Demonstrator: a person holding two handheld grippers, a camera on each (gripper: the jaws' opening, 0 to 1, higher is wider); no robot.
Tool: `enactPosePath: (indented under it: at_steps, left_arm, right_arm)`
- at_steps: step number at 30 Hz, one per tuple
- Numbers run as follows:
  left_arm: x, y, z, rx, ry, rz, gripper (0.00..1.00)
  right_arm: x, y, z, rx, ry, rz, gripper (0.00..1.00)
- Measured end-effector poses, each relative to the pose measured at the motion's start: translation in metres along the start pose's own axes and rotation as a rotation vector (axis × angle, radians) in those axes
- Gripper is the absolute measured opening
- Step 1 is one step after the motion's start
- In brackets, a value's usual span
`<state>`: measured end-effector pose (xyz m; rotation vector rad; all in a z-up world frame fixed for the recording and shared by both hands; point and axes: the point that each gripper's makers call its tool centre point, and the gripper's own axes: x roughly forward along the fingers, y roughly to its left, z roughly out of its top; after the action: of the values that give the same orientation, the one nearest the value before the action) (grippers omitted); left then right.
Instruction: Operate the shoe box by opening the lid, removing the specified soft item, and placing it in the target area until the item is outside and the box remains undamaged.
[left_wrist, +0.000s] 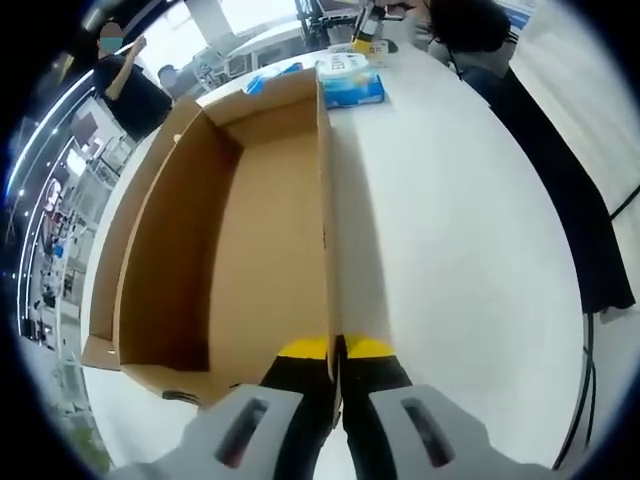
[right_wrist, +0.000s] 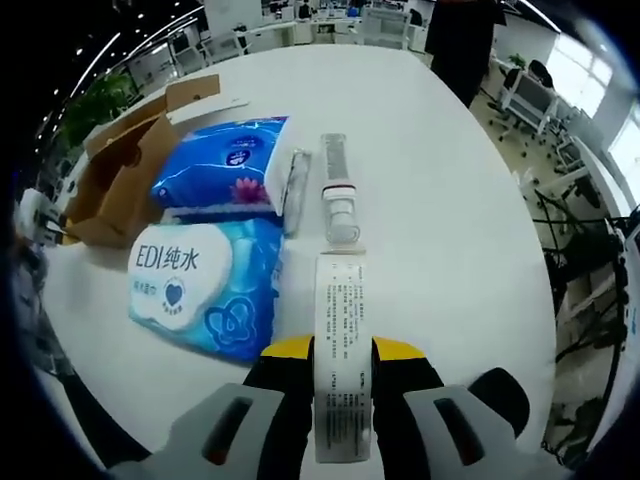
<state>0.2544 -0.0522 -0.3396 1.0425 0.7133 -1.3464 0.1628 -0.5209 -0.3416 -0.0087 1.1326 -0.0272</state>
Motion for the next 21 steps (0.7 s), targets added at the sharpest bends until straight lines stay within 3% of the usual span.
enactPosePath:
  at_steps: [5, 9, 11, 17, 20, 21]
  left_arm:
    - [0.000, 0.000, 0.000, -0.003, 0.001, 0.000, 0.01]
    - [0.000, 0.000, 0.000, -0.005, 0.001, -0.005, 0.01]
    - [0.000, 0.000, 0.000, -0.004, 0.000, -0.005, 0.01]
    - [0.000, 0.001, 0.000, -0.006, 0.000, -0.008, 0.01]
    - [0.000, 0.001, 0.000, -0.009, 0.000, -0.010, 0.01]
    - [0.001, 0.001, 0.000, -0.016, 0.001, -0.011, 0.01]
  right_arm:
    - [0.000, 0.002, 0.001, -0.020, 0.003, 0.014, 0.20]
    - [-0.003, 0.002, 0.006, -0.002, -0.043, 0.023, 0.35]
    - [-0.004, 0.001, 0.007, 0.006, -0.044, 0.020, 0.35]
    - [-0.016, -0.004, 0.023, 0.001, -0.124, -0.024, 0.39]
    - [-0.024, -0.007, 0.028, 0.063, -0.165, -0.048, 0.42]
    - [-0.028, -0.007, 0.036, 0.108, -0.229, -0.039, 0.42]
